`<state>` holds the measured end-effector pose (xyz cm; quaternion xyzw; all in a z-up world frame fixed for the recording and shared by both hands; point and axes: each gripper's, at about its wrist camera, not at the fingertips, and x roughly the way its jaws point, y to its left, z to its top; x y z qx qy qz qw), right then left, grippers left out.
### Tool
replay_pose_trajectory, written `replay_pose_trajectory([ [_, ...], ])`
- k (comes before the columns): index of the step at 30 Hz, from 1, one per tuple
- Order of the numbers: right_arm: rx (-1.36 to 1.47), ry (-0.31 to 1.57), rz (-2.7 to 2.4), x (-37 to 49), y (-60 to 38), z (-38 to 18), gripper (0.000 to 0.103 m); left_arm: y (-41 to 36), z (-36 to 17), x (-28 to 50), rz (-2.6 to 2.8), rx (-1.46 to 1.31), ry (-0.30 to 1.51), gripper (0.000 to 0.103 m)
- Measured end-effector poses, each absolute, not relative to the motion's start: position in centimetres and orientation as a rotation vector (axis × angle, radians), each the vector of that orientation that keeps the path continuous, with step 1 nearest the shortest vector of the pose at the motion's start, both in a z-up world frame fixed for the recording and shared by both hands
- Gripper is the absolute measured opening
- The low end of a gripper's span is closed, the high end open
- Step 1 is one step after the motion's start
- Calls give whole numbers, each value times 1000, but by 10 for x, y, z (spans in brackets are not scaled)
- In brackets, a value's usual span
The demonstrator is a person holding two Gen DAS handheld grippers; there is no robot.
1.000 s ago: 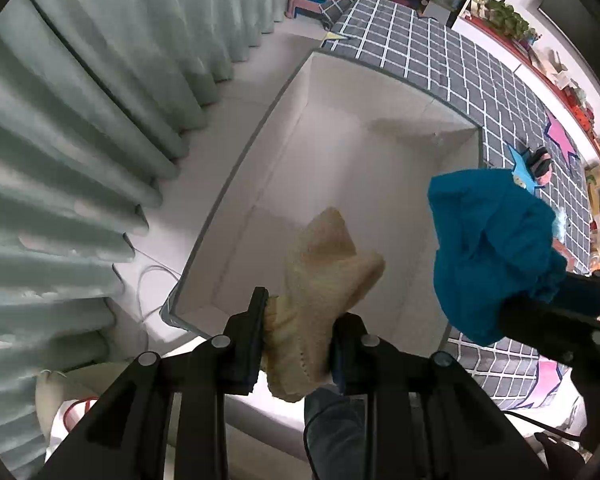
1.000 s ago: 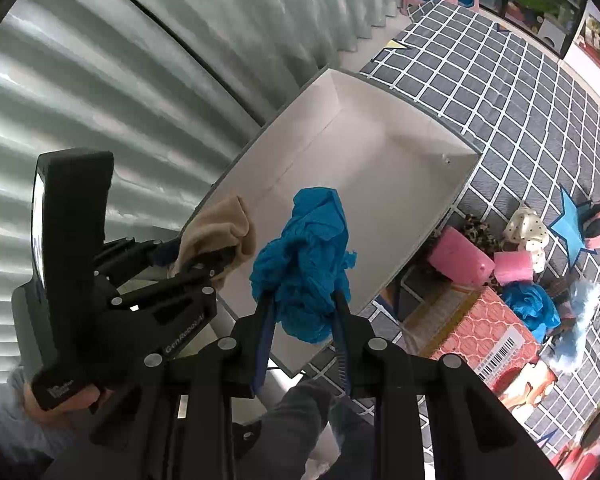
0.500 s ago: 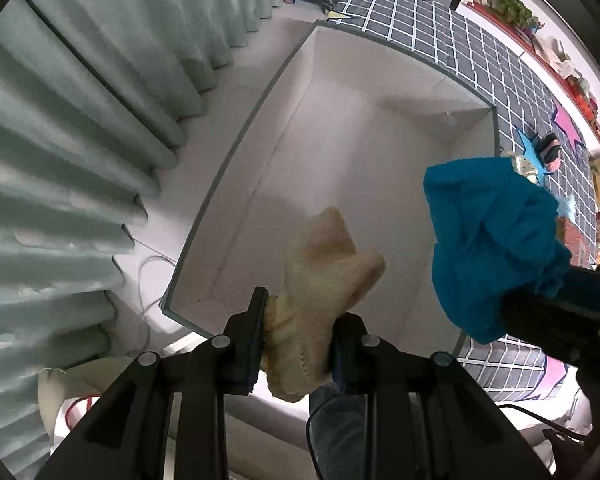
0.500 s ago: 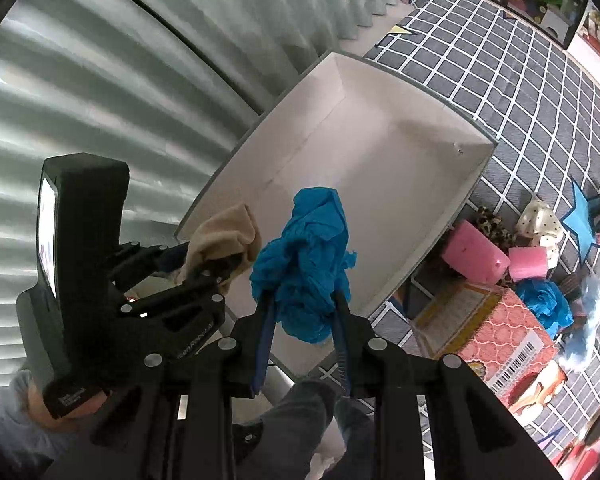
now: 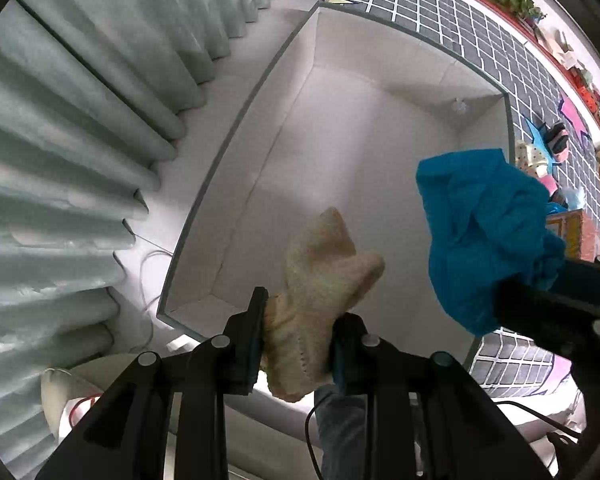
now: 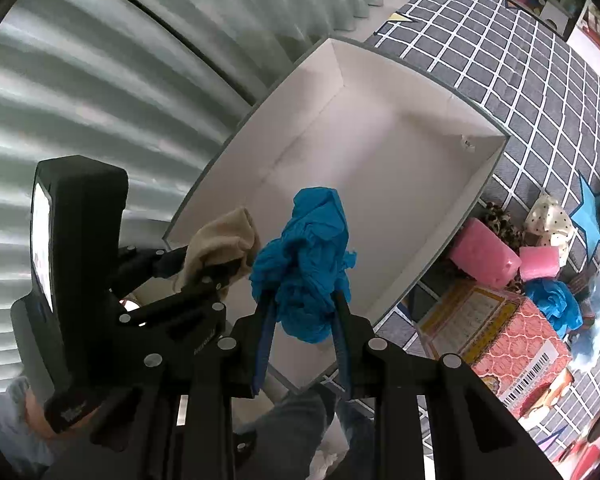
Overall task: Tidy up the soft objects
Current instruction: 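Open left tool to drop the glove while right tool drops blue cloth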
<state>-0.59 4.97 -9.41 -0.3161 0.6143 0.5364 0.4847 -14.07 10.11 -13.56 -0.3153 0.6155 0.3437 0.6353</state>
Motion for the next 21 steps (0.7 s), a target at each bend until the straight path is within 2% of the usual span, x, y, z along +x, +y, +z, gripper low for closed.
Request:
replay_pose_trajectory([
  [10,-779,1515,1286,-8,52,-104,29,98,-138,-135,771,-693,1410,32],
  [12,-774,1513,1281,-7,51,-104,29,97,-137,-134,769,-688,1407,37],
  [14,-770,1515,1281,-6,51,-103,30,97,-136,-135,772,-694,1402,48],
  [15,-767,1516,1281,-5,51,-102,33,98,-135,-135,771,-700,1396,53],
  [17,-762,1512,1280,-4,51,-100,53,99,-132,-137,773,-703,1386,69],
  [18,-757,1506,1276,-4,50,-98,64,99,-131,-138,775,-701,1382,72],
  [20,-748,1495,1276,-2,49,-94,66,99,-127,-138,780,-695,1369,81],
  [21,-747,1491,1272,-1,49,-92,70,100,-124,-138,778,-695,1360,82],
])
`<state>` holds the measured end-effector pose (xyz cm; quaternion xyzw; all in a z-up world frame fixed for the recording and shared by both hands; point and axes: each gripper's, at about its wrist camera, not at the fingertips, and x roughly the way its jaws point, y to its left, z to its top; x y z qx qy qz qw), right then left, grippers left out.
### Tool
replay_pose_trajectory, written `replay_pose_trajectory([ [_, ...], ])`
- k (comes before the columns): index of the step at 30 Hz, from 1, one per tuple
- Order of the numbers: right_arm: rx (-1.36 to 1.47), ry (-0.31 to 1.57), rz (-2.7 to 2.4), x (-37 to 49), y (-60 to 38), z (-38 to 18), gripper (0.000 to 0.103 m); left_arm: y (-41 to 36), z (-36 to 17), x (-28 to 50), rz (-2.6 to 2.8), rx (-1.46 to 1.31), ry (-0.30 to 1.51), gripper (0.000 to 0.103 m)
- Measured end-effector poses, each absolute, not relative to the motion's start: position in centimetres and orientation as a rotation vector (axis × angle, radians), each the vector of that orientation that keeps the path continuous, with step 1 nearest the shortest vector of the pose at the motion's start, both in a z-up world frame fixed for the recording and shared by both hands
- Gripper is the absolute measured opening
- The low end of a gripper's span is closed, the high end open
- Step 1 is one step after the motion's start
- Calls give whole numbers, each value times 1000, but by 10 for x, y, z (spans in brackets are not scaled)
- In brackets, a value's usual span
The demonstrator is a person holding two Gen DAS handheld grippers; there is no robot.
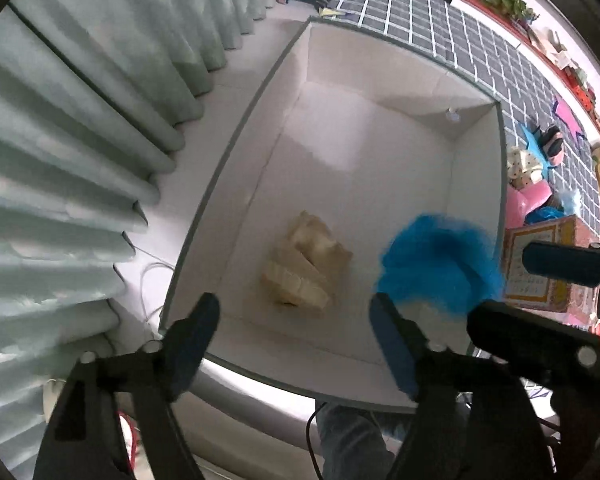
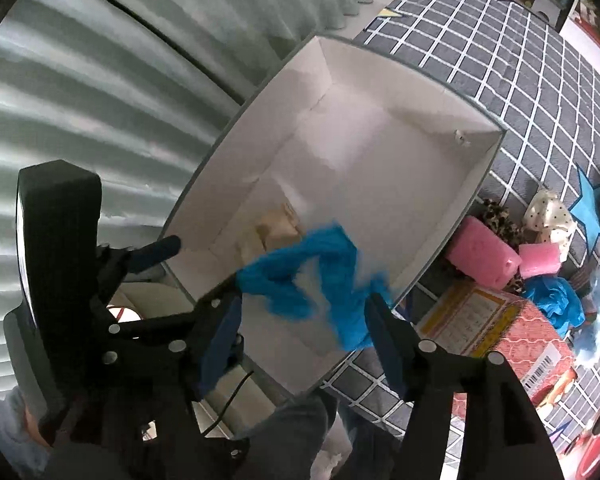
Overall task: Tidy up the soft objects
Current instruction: 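Open left tool to drop the glove while right tool drops blue cloth, then move both tools back toward the pile of soft items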
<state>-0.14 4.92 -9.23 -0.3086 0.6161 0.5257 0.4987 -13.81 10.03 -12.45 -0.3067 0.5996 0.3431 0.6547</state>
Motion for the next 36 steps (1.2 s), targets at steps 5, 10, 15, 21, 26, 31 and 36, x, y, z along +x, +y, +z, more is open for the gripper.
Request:
replay_pose_trajectory([
  [5,-728,1470,1262,6,48,-84,99,105,-117,-140,776,-721,1318,102],
  [10,-727,1429,1236,14,45,-74,102,108,-113,-140,774,-745,1299,103],
  [15,-701,1398,1212,26,39,-62,102,104,-105,-133,750,-727,1300,103],
  [21,-597,1398,1157,52,18,-42,102,94,-91,-107,680,-651,1314,103],
  [26,-489,1411,1086,87,-14,-26,102,79,-80,-74,609,-589,1330,103],
  [31,-430,1406,993,123,-49,-22,102,60,-73,-39,523,-562,1340,103],
  [36,-451,1377,902,163,-82,-27,102,38,-67,-3,492,-543,1345,103],
])
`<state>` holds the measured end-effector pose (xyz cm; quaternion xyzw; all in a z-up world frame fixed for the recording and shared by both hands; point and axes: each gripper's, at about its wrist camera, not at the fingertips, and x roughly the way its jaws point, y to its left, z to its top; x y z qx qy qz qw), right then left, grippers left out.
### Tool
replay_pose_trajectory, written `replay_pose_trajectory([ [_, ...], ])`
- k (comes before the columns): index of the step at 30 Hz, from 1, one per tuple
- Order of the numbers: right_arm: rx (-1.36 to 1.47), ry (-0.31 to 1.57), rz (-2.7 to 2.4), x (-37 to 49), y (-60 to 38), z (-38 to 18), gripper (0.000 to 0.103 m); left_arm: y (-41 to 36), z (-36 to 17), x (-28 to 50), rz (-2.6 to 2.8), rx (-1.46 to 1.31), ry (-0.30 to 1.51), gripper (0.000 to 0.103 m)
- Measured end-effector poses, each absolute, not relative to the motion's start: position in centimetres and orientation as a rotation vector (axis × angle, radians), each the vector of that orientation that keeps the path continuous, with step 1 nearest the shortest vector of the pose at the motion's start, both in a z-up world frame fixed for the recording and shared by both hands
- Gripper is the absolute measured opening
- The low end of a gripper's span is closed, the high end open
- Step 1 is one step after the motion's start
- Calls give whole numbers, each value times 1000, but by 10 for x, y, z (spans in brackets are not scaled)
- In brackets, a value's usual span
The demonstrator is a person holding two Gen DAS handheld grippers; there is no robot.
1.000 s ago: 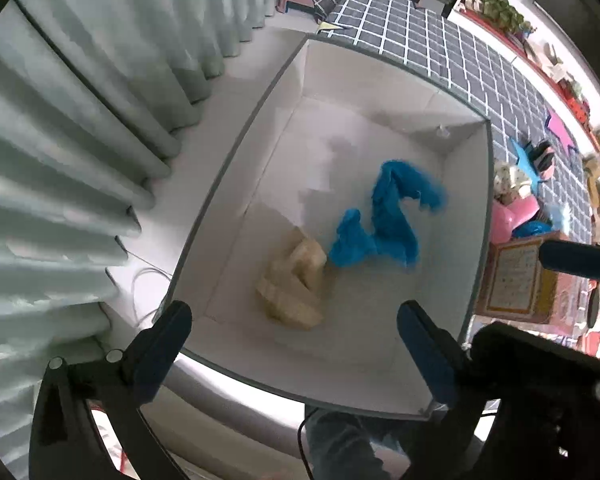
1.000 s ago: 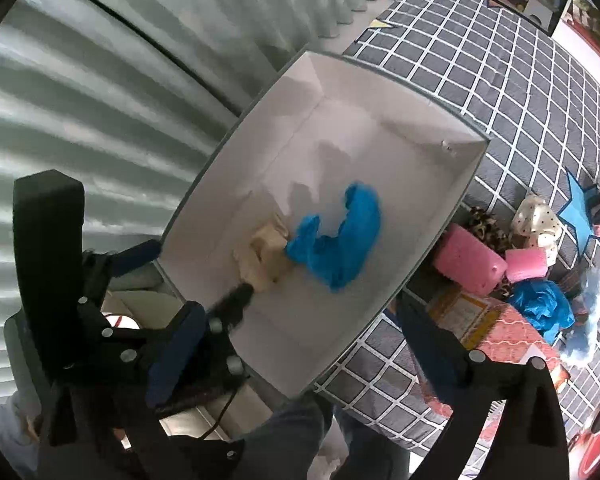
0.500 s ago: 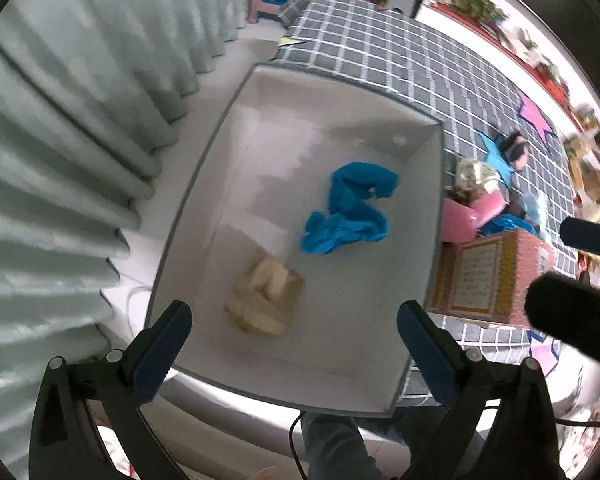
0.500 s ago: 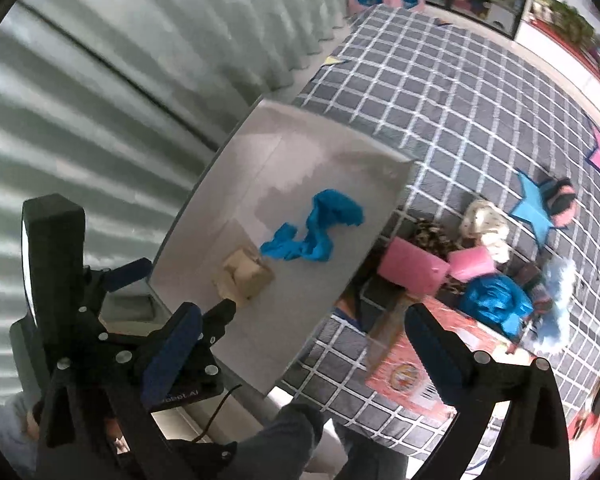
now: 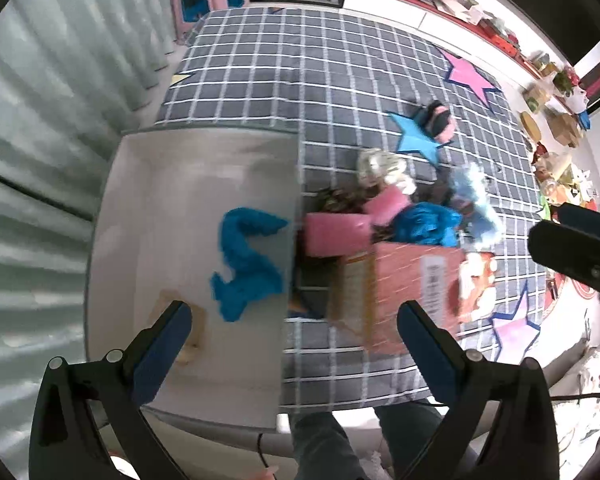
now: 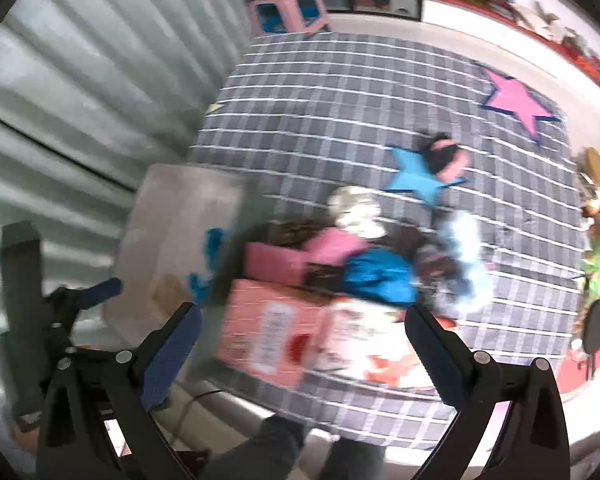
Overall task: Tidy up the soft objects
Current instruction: 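Move both tools back toward the pile of soft items, then grasp the pink-black knit ball with left tool while right grasps fluffy toy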
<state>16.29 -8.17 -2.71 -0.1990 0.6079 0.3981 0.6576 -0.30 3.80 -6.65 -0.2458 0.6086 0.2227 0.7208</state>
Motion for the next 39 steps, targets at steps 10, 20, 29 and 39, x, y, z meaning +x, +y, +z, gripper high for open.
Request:
replay_pose_trajectory([
  [10,-394,1416,848,240,-122,-50,102,10,-57,66,460,-518,1361,103],
  [20,-326,1554,684,308,-185,-119,102,-3,-83,161,434,-476,1411,103],
  [29,-312,1611,654,332,-197,-167,102,14,-141,246,445,-481,1506,103],
  [39,-457,1619,736,316,-180,-216,102,2,-218,312,439,-390,1574,103],
])
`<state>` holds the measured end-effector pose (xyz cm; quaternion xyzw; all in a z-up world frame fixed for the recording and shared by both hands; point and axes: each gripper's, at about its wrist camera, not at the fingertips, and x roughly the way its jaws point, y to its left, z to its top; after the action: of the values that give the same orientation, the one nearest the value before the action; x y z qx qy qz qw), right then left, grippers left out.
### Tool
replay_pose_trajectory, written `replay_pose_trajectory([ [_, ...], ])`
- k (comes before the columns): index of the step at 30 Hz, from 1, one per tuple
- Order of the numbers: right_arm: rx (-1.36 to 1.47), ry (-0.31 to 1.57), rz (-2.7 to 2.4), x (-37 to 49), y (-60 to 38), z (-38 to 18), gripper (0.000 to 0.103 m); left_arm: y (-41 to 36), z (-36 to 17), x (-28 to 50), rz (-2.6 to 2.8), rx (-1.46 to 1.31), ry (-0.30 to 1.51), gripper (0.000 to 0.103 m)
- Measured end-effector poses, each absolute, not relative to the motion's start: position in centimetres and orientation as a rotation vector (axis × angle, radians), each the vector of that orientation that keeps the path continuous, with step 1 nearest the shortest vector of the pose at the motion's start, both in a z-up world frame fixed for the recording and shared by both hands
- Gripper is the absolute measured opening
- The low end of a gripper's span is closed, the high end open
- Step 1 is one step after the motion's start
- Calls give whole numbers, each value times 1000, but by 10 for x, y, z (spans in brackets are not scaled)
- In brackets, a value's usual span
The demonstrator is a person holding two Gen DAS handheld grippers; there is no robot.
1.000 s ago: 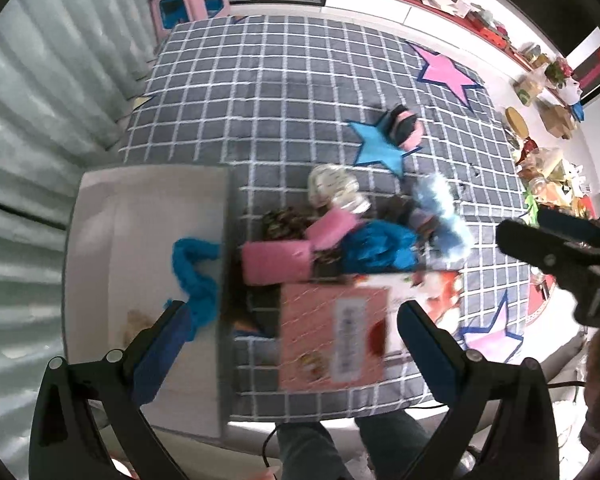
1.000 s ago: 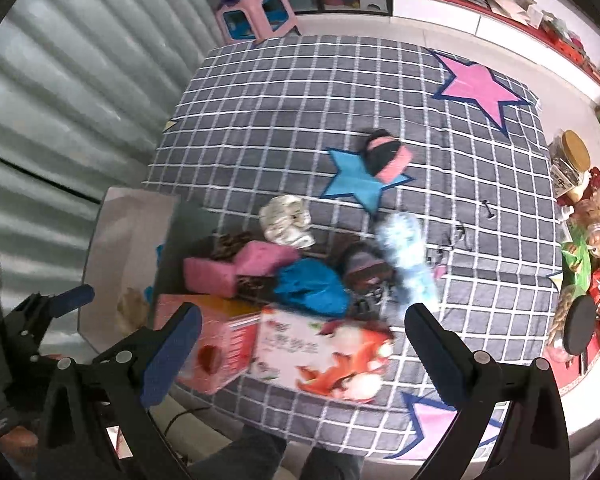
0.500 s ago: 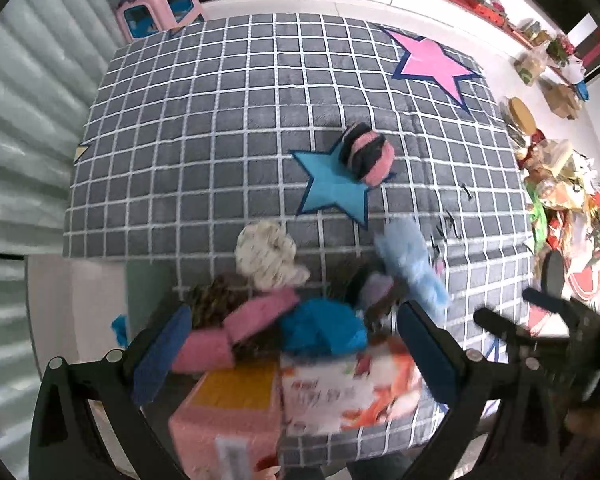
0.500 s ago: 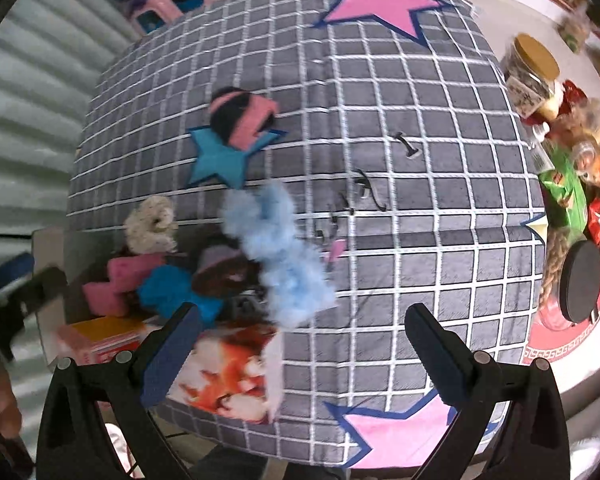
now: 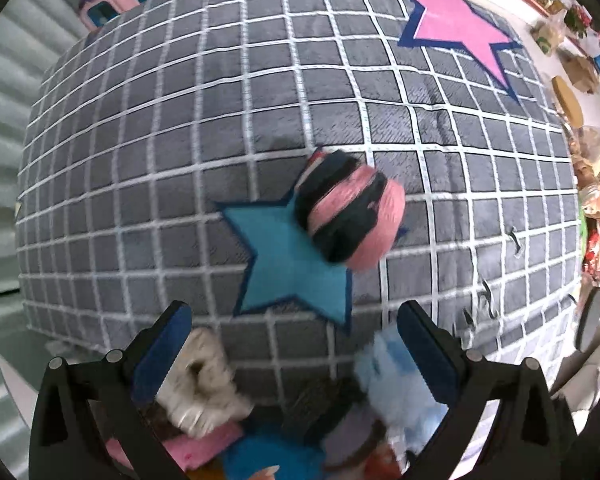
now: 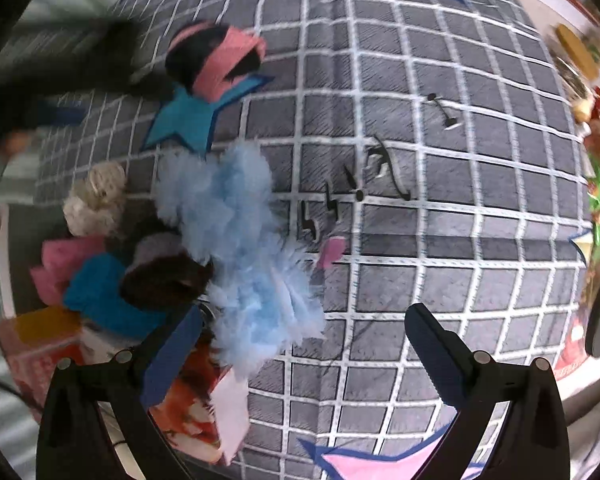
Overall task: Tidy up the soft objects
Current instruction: 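Grasp the pink-black knit ball with left tool while right grasps fluffy toy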
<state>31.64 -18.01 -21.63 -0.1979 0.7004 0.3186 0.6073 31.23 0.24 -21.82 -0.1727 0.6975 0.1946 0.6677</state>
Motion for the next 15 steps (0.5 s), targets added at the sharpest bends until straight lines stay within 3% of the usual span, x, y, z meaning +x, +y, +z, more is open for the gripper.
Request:
replay_pose_trajectory([
  [10,-606,1540,764,311,-158,-237,102,-2,-255,343,478,-311,1566,102],
  [13,-676,1481,770,310,-151,-239,102,-2,-267,351,467,-315,1581,91],
  [15,-704,1453,785,312,-137,-240,102,-2,-273,354,468,-353,1586,90],
])
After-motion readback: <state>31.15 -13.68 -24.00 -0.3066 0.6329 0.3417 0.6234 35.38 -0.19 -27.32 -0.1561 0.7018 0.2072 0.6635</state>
